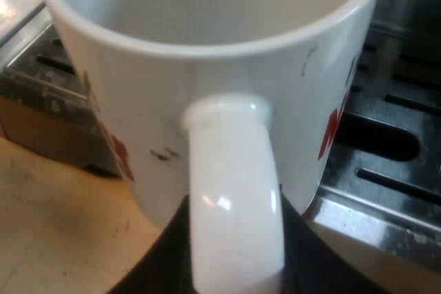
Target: Place mug into machine
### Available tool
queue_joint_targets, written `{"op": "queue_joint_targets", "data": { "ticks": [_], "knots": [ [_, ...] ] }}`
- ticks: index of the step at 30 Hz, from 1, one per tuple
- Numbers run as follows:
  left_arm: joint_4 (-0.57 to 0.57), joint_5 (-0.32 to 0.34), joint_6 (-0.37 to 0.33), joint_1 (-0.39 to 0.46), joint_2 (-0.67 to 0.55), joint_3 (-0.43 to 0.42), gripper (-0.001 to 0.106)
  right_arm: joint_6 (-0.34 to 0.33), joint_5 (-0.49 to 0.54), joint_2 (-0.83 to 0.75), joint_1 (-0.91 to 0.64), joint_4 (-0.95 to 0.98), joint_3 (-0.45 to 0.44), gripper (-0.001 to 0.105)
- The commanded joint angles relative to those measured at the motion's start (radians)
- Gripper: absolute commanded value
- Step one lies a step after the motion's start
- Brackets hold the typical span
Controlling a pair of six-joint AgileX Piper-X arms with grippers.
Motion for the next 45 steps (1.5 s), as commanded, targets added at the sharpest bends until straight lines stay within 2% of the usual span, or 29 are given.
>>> {"op": "queue_joint_targets", "data": {
  "ticks": [1, 3, 4, 5, 9, 12, 19, 22, 24, 27, 30, 37, 39, 45],
  "knots": [
    [-0.027, 0.009, -0.002, -0.001, -0.002, -0.003, 0.054, -0.012, 0.001, -0.006, -0.002, -0.048, -0.021, 0.0],
    [-0.026, 0.014, -0.002, -0.001, -0.002, -0.003, 0.054, -0.014, -0.001, 0.003, -0.007, -0.048, -0.027, 0.0],
    [-0.026, 0.019, -0.002, -0.001, -0.002, -0.003, 0.054, -0.021, -0.038, 0.106, -0.048, -0.077, -0.095, 0.0],
    [-0.026, 0.037, -0.002, -0.001, -0.002, -0.003, 0.054, -0.021, -0.037, 0.123, -0.051, -0.078, -0.11, 0.0],
    [-0.026, 0.037, -0.002, -0.001, -0.002, -0.003, 0.054, -0.066, -0.037, 0.176, -0.053, -0.078, -0.16, 0.0],
    [-0.026, 0.037, -0.002, -0.001, -0.002, -0.003, 0.054, -0.072, -0.037, 0.209, -0.057, -0.078, -0.196, 0.0],
    [-0.028, 0.076, -0.002, -0.001, -0.002, -0.003, 0.054, -0.072, -0.037, 0.231, -0.058, -0.078, -0.21, 0.0],
    [-0.028, 0.081, -0.002, -0.001, -0.002, -0.003, 0.054, -0.072, -0.037, 0.231, -0.058, -0.078, -0.21, 0.014],
    [-0.028, 0.082, -0.002, -0.001, -0.002, -0.003, 0.054, -0.072, -0.037, 0.231, -0.058, -0.078, -0.21, 0.037],
    [-0.028, 0.082, -0.002, -0.001, -0.002, -0.003, 0.054, -0.072, -0.035, 0.228, -0.058, -0.078, -0.21, 0.06],
    [-0.028, 0.082, -0.002, -0.001, -0.002, -0.003, 0.054, -0.072, -0.029, 0.217, -0.058, -0.078, -0.21, 0.066],
    [-0.035, 0.082, -0.002, -0.001, -0.002, -0.003, 0.054, -0.072, 0.005, 0.139, -0.024, -0.078, -0.179, 0.066],
    [-0.035, 0.082, -0.002, -0.001, -0.002, -0.003, 0.054, -0.064, 0.049, 0.112, -0.018, -0.078, -0.139, 0.066],
    [-0.035, 0.082, -0.002, -0.001, -0.002, -0.003, 0.054, -0.042, 0.059, 0.06, -0.011, -0.083, -0.041, 0.065]
  ]
}}
